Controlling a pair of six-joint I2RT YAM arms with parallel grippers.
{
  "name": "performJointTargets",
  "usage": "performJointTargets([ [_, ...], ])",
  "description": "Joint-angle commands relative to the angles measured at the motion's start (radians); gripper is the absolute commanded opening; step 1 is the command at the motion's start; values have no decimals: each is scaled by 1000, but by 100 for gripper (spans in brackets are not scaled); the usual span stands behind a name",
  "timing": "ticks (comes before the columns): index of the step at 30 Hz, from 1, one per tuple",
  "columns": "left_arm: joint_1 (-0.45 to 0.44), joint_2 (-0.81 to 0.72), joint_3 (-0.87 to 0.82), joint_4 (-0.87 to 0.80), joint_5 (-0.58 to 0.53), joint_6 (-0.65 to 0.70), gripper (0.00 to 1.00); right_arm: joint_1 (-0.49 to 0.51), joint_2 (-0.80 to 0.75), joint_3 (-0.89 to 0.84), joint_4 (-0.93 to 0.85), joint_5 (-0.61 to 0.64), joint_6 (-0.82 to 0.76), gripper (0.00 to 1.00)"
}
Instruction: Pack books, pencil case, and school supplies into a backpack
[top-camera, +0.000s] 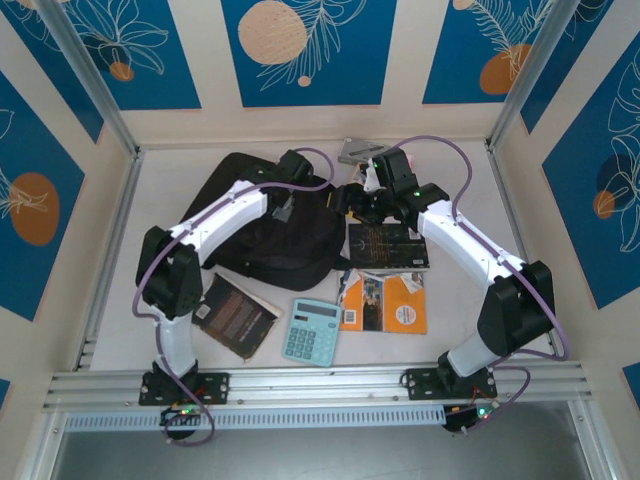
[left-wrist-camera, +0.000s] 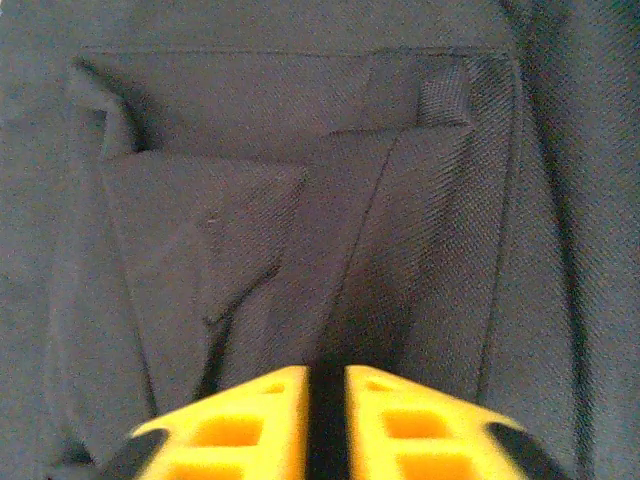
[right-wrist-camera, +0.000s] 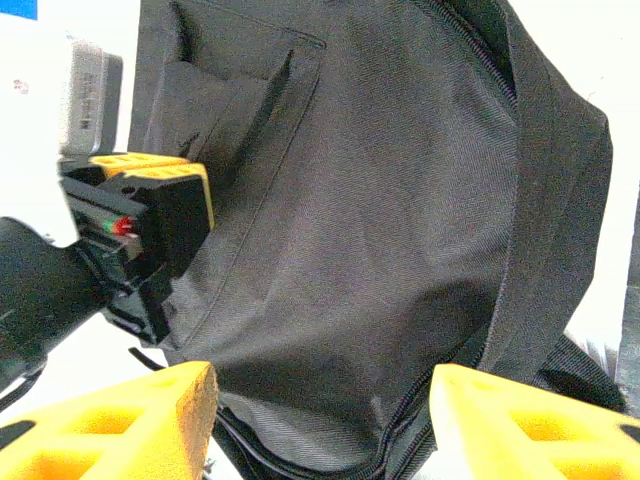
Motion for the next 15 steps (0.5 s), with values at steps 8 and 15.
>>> performJointTargets([
  [8, 45, -44, -50, 4, 10, -31, 65, 1, -25, -7, 15, -47, -15, 59],
  [15, 70, 13, -62, 6, 103, -68, 60, -2, -34, -17, 7, -44, -19, 59],
])
